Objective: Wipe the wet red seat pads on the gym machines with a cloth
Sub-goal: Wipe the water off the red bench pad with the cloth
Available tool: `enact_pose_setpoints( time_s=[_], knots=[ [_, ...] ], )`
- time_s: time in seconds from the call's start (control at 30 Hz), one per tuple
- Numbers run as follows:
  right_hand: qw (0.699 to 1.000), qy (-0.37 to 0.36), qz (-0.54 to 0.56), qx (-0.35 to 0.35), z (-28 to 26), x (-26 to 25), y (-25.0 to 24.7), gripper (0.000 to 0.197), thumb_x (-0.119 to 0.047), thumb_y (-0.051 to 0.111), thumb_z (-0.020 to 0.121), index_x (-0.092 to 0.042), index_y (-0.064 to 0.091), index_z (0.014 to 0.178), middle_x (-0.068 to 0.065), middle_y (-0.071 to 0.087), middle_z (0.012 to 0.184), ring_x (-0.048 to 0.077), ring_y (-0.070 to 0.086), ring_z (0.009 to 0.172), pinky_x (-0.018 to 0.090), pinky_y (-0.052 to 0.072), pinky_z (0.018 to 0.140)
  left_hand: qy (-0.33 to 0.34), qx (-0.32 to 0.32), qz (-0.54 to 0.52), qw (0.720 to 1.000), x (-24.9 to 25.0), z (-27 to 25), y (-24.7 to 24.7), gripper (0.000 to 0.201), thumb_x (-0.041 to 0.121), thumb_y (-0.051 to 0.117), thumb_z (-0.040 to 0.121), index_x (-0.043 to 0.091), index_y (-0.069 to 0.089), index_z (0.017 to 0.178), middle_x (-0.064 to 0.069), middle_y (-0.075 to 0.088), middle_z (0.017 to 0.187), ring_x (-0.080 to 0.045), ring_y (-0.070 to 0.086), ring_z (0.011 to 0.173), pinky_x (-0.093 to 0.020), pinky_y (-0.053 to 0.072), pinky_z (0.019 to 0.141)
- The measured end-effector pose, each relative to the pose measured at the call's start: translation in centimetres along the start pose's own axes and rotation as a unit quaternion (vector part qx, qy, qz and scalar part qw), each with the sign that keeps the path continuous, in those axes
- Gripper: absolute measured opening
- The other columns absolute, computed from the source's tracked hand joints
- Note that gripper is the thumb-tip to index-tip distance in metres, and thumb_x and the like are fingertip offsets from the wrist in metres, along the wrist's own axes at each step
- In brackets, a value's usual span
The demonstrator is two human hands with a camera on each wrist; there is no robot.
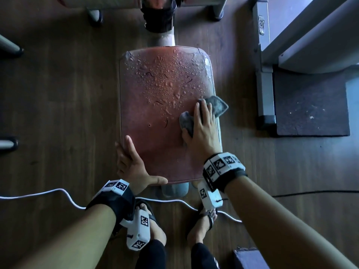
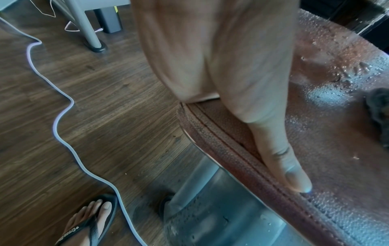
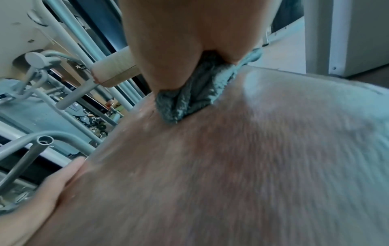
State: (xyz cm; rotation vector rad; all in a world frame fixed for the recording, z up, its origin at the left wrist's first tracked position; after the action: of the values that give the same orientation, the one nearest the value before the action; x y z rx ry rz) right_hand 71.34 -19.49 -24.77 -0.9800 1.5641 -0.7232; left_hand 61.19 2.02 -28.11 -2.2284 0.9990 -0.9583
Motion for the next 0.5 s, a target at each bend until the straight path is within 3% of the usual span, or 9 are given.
enact_pose_setpoints(
  time_s=[0.1, 0.2, 0.27, 0.37, 0.5],
  knots=[
    [1.000, -0.014, -0.024, 0.014, 1.2, 0.5, -1.4, 0.100, -0.042, 0.068, 0.067, -0.004, 0.028, 0.150, 0.020, 0.027, 0.151, 0.037, 0.029, 0.136, 0.043, 0.030, 0.114, 0.006, -0.005, -0.002, 1.000, 0.1, 0.0, 0.1, 0.176, 0.064, 0.091, 0.033, 0.029, -0.042, 0.142, -0.026, -0.033, 0.154, -0.042, -0.008, 0.149, -0.051, 0.008, 0.119],
    [0.998, 0.018, -0.052, 0.004, 0.5, 1.6, -1.9, 0.111, -0.049, 0.068, 0.061, -0.004, 0.022, 0.152, 0.020, 0.016, 0.156, 0.038, 0.025, 0.136, 0.042, 0.030, 0.111, 0.001, -0.005, -0.002, 1.000, -0.1, 0.1, 0.2, 0.176, 0.063, 0.092, 0.032, 0.031, -0.042, 0.141, -0.024, -0.034, 0.154, -0.043, -0.007, 0.149, -0.053, 0.010, 0.118],
    [0.997, 0.041, -0.072, -0.003, -0.9, 2.2, -1.7, 0.110, -0.051, 0.066, 0.062, -0.006, 0.021, 0.152, 0.016, 0.014, 0.159, 0.036, 0.022, 0.139, 0.044, 0.030, 0.110, -0.010, -0.008, -0.006, 1.000, -0.3, 0.2, 0.3, 0.176, 0.059, 0.094, 0.032, 0.033, -0.043, 0.140, -0.022, -0.036, 0.154, -0.042, -0.007, 0.149, -0.053, 0.009, 0.118],
    [0.995, 0.050, -0.078, -0.021, -3.2, 2.6, -0.6, 0.107, -0.053, 0.060, 0.067, -0.011, 0.016, 0.155, 0.008, 0.007, 0.163, 0.032, 0.005, 0.148, 0.046, 0.020, 0.116, -0.026, -0.013, -0.009, 1.000, -0.4, 0.3, 0.5, 0.177, 0.054, 0.096, 0.033, 0.036, -0.044, 0.139, -0.018, -0.037, 0.154, -0.041, -0.006, 0.149, -0.052, 0.009, 0.119],
    [0.998, -0.009, -0.057, -0.027, -3.1, 2.1, 0.5, 0.094, -0.049, 0.051, 0.080, 0.002, 0.019, 0.152, 0.020, 0.011, 0.161, 0.040, 0.004, 0.149, 0.051, 0.018, 0.120, -0.027, -0.011, -0.007, 1.000, -0.5, 0.3, 0.5, 0.178, 0.055, 0.096, 0.032, 0.036, -0.046, 0.137, -0.019, -0.037, 0.154, -0.042, -0.006, 0.149, -0.053, 0.010, 0.119]
  ],
)
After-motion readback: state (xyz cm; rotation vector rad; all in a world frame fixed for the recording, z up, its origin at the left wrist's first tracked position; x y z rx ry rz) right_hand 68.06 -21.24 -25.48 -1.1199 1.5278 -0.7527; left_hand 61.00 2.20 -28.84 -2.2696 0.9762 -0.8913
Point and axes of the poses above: each hand's wrist, its own z-axis towards the middle knuckle, its own y-axis out of the palm, x = y × z, the point moved 10 cm from there along z, towards the middle knuckle
